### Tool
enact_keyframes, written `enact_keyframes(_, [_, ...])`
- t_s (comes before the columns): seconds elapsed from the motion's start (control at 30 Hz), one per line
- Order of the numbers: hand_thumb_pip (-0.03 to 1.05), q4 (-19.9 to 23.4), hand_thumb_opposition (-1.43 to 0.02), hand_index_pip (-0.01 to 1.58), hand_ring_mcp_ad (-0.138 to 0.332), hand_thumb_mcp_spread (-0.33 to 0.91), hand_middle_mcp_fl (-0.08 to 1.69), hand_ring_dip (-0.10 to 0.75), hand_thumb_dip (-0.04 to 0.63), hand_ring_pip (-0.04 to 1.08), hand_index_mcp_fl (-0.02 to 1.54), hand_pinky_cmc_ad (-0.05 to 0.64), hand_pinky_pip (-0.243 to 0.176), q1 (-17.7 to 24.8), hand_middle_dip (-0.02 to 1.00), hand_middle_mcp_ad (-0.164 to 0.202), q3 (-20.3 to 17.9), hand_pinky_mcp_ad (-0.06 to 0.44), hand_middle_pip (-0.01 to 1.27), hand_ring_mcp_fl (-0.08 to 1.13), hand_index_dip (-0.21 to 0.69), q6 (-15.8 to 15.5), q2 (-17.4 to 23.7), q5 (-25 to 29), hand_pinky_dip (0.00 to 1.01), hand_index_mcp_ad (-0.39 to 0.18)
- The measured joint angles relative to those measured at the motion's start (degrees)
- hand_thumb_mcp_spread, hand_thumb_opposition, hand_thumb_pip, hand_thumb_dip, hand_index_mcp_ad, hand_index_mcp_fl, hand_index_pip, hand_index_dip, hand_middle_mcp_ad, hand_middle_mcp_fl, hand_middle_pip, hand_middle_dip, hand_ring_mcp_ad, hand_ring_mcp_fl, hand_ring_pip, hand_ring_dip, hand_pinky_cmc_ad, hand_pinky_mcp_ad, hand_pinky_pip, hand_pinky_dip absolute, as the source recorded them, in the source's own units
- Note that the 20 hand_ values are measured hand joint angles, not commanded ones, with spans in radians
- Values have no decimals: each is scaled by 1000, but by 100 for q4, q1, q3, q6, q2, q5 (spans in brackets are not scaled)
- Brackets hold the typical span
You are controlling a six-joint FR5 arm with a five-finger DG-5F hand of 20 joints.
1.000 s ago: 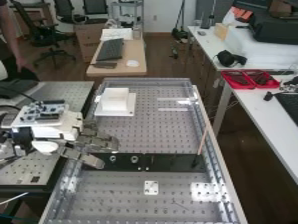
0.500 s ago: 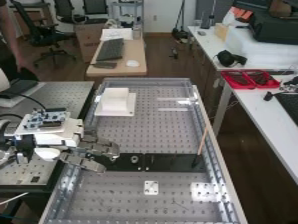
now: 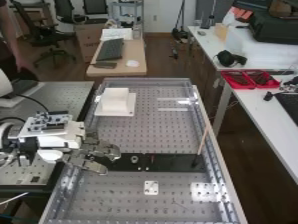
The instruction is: Grab the smaller nut and place it in the white container
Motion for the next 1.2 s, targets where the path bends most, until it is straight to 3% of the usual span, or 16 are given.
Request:
enact_keyframes(0.2, [644, -20, -852, 1508, 115, 457, 201, 82, 253, 103, 51, 346, -26, 23, 237, 58, 18, 284, 131, 9, 175, -51, -47, 3, 209, -155])
enact_keyframes(1.2, [646, 88, -866, 1525, 101, 480, 218, 86, 253, 105, 105, 333, 3, -65, 237, 58, 191, 278, 129, 5, 185, -35, -391, -40, 195, -168])
